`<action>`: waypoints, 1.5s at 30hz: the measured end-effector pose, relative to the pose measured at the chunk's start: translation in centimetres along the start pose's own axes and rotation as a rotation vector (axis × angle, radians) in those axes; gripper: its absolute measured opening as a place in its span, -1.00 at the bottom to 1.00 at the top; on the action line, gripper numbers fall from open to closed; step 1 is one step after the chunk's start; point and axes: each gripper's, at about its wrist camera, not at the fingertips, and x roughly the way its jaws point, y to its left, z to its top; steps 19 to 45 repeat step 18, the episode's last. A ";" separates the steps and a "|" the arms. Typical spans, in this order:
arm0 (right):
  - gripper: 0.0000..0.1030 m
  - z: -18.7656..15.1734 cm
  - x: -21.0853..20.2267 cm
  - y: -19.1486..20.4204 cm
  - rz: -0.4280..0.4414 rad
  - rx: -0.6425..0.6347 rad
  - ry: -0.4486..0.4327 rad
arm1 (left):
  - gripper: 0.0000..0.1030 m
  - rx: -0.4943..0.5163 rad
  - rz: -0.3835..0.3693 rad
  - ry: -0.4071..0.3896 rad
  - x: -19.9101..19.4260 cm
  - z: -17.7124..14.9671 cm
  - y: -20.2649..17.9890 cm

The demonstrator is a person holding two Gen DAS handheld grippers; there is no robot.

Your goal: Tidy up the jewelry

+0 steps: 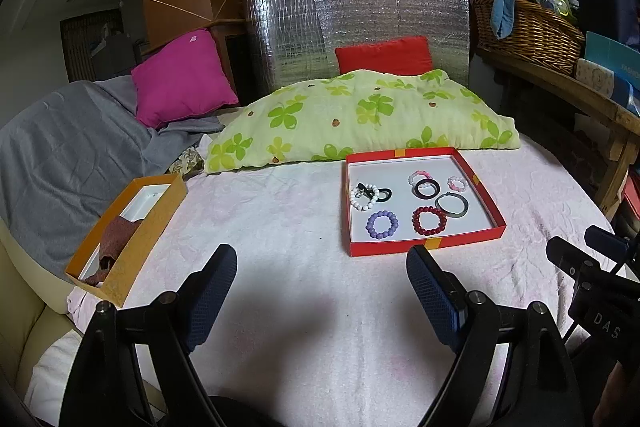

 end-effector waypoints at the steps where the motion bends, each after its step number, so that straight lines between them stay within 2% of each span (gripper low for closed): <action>1: 0.22 0.1 0.0 0.0 -0.001 -0.001 0.000 | 0.69 0.000 0.002 0.000 0.0 0.0 0.0; 12: 0.22 0.6 1.0 -0.1 -0.012 -0.002 -0.004 | 0.69 0.001 -0.004 0.004 0.8 0.3 0.0; 14: 0.22 0.5 1.6 -0.5 -0.019 0.007 0.000 | 0.69 -0.001 -0.024 0.009 1.4 0.2 0.0; 18: 0.22 0.3 3.1 -2.3 -0.032 0.039 0.014 | 0.69 -0.032 -0.013 0.017 3.1 0.0 0.8; 45: 0.22 0.3 3.1 -2.3 -0.032 0.039 0.014 | 0.69 -0.032 -0.013 0.017 3.1 0.0 0.8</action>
